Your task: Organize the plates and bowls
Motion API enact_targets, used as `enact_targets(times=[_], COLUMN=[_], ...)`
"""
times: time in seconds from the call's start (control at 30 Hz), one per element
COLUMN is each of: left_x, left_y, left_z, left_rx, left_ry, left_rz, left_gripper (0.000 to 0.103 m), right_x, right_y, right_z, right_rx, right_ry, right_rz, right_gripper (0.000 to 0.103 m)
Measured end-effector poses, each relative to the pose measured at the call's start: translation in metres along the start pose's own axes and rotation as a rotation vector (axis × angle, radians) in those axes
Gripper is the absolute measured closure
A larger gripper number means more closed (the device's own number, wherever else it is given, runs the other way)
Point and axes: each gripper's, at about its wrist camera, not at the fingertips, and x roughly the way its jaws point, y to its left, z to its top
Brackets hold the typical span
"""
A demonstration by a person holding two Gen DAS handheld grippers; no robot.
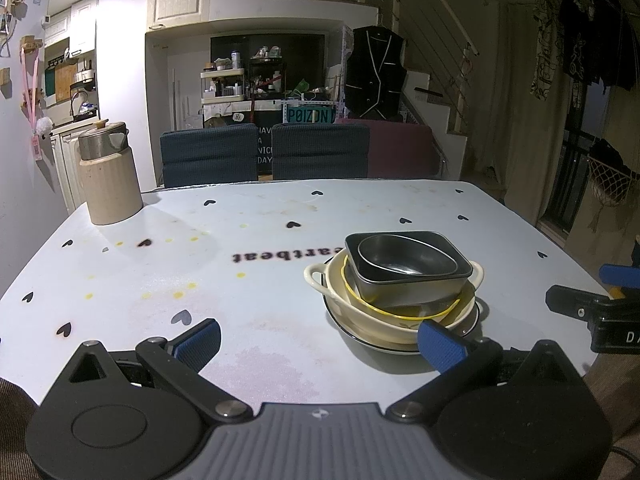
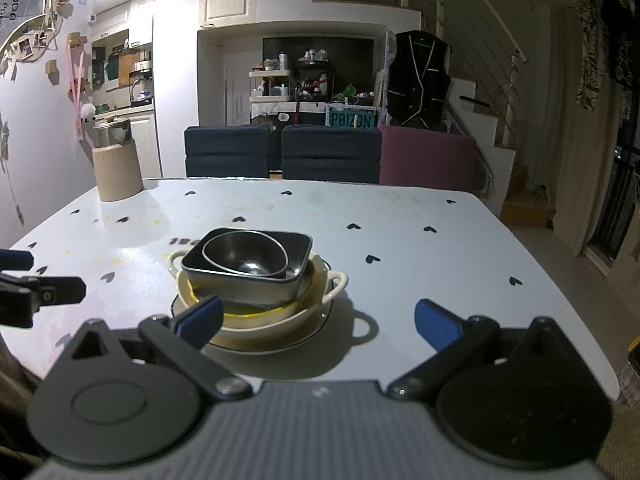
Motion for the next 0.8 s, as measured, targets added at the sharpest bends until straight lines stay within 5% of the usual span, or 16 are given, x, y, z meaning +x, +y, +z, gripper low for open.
enact_targets(times=[0.8], left_x=[0.0001], left_y=[0.0004], left_z=[0.0002], left_rx=[-0.001], left_ry=[0.001], left_rz=[0.0], left_gripper=[0.0], right_x=[0.0032], right_y=[-0.0038], right_z=[-0.0025], right_rx=[-0.008], right_ry=[0.007], right_rz=[0.009], right_gripper=[0.001])
